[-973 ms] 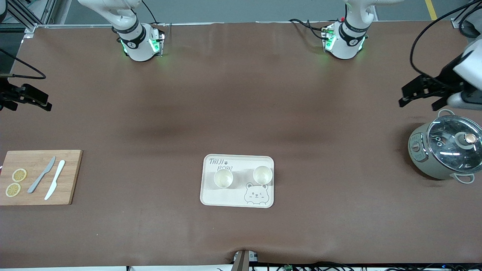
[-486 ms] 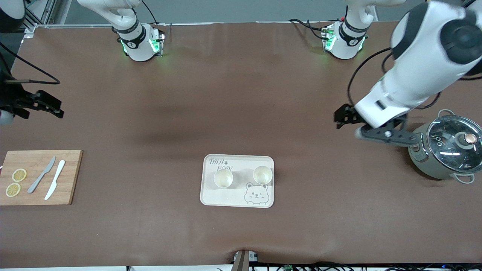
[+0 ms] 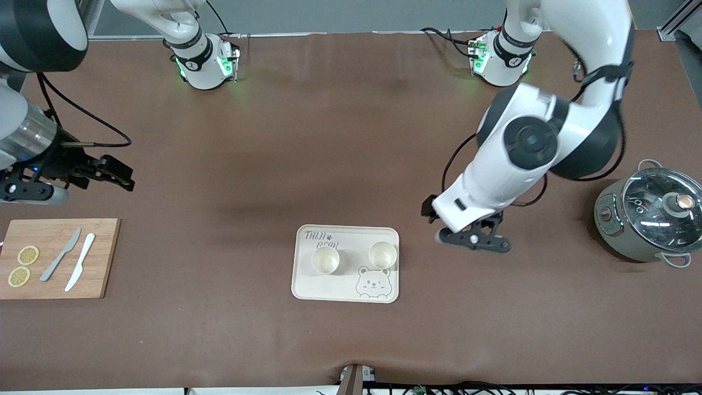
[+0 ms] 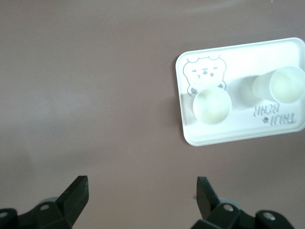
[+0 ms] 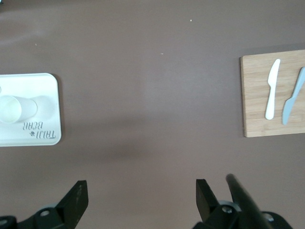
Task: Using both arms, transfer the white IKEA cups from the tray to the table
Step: 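Move the left gripper and the right gripper over the white cups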
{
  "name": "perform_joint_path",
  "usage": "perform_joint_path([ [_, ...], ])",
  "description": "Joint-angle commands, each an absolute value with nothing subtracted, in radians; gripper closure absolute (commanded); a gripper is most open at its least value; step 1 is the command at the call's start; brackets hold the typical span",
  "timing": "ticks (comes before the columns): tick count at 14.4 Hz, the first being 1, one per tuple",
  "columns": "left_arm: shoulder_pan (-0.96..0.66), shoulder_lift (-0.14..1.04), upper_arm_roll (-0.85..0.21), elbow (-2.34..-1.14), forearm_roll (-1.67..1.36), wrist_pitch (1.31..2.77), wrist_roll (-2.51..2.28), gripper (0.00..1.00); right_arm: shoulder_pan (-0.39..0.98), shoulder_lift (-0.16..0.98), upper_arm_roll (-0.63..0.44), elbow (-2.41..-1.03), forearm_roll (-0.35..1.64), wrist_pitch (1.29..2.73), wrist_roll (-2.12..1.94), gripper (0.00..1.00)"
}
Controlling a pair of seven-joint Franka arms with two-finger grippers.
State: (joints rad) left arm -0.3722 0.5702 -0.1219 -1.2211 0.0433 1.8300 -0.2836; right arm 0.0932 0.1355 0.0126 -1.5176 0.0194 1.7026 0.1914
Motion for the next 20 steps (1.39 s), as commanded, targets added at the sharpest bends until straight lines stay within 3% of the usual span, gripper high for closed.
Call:
perform_joint_path([
  [1,-0.436,0.698,-0.066,-1.085,0.063,1.831,-0.295,0.00,0.141,0.176,0.006,-1.503,0.031,1.738,0.270,0.00],
  [13,-0.494,0.908,-0.058,-1.083,0.057,2.098,-0.370,0.00,0.313,0.402,0.005,-1.485,0.028,1.968,0.550,0.00],
  [20,-0.500,0.951,-0.058,-1.089,0.060,2.184,-0.382,0.00,0.411,0.514,0.005,-1.474,0.014,2.107,0.753,0.00],
])
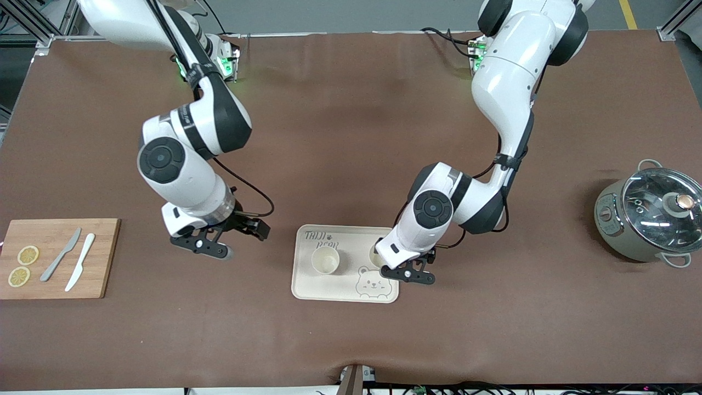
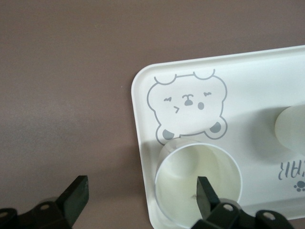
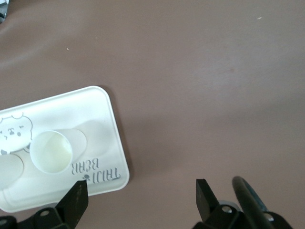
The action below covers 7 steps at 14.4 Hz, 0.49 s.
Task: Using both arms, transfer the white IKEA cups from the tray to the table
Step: 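Lower the right gripper onto one cup while the left gripper grasps another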
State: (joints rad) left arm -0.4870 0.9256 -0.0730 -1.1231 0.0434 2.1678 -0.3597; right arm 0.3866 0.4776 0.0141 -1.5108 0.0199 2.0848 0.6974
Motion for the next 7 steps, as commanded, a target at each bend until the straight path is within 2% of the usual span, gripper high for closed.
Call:
perform_joint_path([
  [1,-0.499,0.959,-0.058,-1.089,0.060,2.195,-0.380,0.00,0.417,0.531,0.003,-1.474,0.012,2.127,0.773,0.00],
  [7,-0.497,0.980,-0.058,-1.097,0.060,2.243,-0.383,0.00,0.456,0.641,0.002,-1.408,0.009,2.223,0.827,0.00],
])
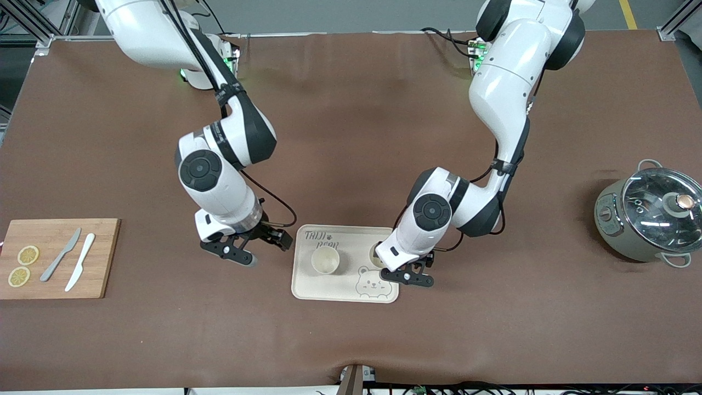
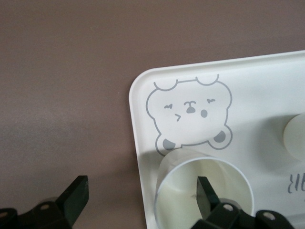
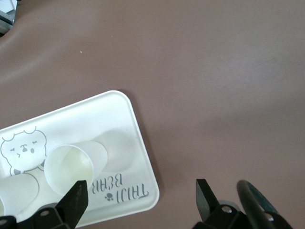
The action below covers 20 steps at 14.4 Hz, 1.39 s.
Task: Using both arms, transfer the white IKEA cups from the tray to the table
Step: 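Lower the right gripper onto one cup while the left gripper grasps another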
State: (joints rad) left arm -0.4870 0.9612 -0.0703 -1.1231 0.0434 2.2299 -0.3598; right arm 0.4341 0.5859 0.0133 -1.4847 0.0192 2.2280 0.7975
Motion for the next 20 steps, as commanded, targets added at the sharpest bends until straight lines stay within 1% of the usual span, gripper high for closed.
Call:
perform_joint_path([
  [1,-0.499,0.982,-0.058,-1.098,0.061,2.244,-0.383,0.00,0.462,0.652,0.000,-1.402,0.009,2.229,0.840,0.00],
  [2,-0.499,0.983,-0.058,-1.100,0.061,2.243,-0.385,0.00,0.466,0.661,0.000,-1.398,0.009,2.244,0.856,0.00],
  [3,-0.499,0.983,-0.058,-1.101,0.063,2.244,-0.388,0.07,0.469,0.667,0.000,-1.397,0.006,2.259,0.859,0.00],
  [4,-0.500,0.983,-0.058,-1.107,0.063,2.244,-0.406,0.59,0.474,0.675,-0.002,-1.397,0.005,2.267,0.861,0.00],
  [5,-0.503,0.980,-0.058,-1.112,0.064,2.249,-0.441,1.00,0.477,0.686,-0.002,-1.397,0.005,2.282,0.862,0.00],
  [8,-0.525,0.980,-0.058,-1.123,0.075,2.286,-0.502,1.00,0.500,0.716,-0.006,-1.397,-0.005,2.331,0.894,0.00],
  [16,-0.520,0.976,-0.058,-1.126,0.078,2.286,-0.505,1.00,0.538,0.791,-0.006,-1.397,-0.049,2.414,0.960,0.00],
  [20,-0.508,0.942,-0.058,-1.127,0.081,2.263,-0.505,1.00,0.545,0.822,-0.008,-1.393,-0.049,2.459,0.980,0.00],
])
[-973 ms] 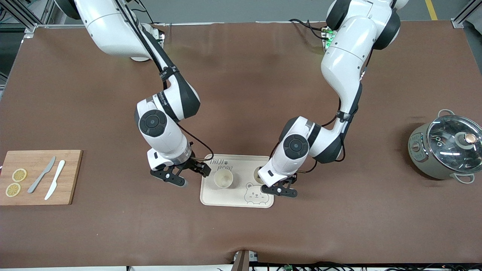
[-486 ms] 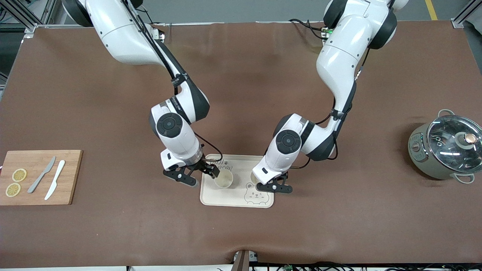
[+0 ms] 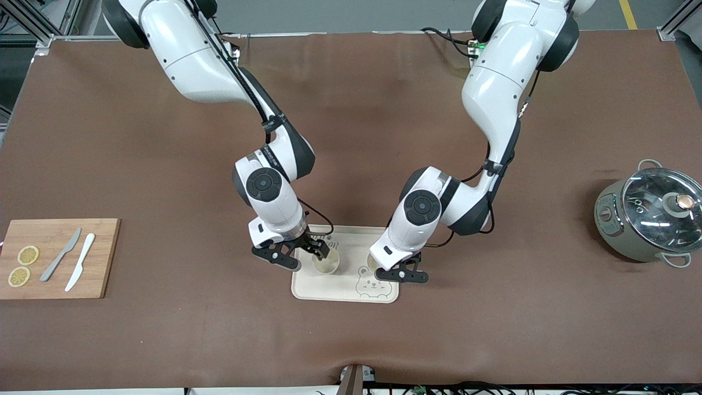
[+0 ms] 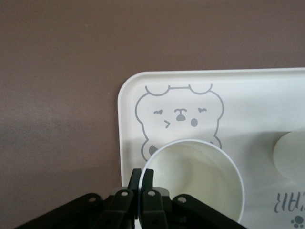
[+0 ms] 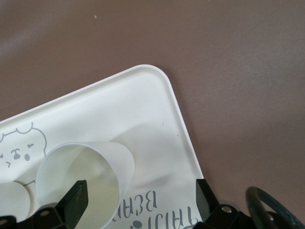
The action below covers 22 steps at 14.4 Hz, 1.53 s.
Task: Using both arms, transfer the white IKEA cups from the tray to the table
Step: 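Lower the right gripper onto one cup while the left gripper grasps another, then carry the cup with the left gripper toward the steel pot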
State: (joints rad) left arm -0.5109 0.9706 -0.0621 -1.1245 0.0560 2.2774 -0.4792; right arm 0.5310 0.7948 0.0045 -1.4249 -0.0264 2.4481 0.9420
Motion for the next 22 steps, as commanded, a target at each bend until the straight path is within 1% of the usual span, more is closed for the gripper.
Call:
perform_joint_path([
  [1,-0.503,0.925,-0.060,-1.131,0.081,2.231,-0.503,1.00,0.549,0.828,-0.008,-1.388,-0.049,2.462,0.980,0.00],
  [5,-0.473,0.838,-0.061,-1.134,0.051,2.116,-0.535,1.00,0.549,0.845,-0.008,-1.384,-0.084,2.465,0.985,0.00],
  [9,-0.417,0.701,-0.069,-1.144,0.043,1.929,-0.508,1.00,0.551,0.859,-0.008,-1.371,-0.103,2.470,1.002,0.00],
  [17,-0.308,0.392,-0.078,-1.449,0.037,1.928,-0.336,1.00,0.563,0.884,-0.008,-1.341,-0.104,2.473,1.017,0.00],
  [18,-0.296,0.350,-0.078,-1.503,0.037,1.945,-0.319,1.00,0.563,0.884,-0.008,-1.341,-0.104,2.473,1.019,0.00],
  [21,-0.272,0.214,-0.078,-1.719,0.037,2.070,-0.272,1.00,0.563,0.884,-0.008,-1.341,-0.104,2.476,1.017,0.00],
  [22,-0.258,0.169,-0.078,-1.785,0.035,2.103,-0.255,1.00,0.563,0.884,-0.008,-1.341,-0.106,2.476,1.017,0.07],
])
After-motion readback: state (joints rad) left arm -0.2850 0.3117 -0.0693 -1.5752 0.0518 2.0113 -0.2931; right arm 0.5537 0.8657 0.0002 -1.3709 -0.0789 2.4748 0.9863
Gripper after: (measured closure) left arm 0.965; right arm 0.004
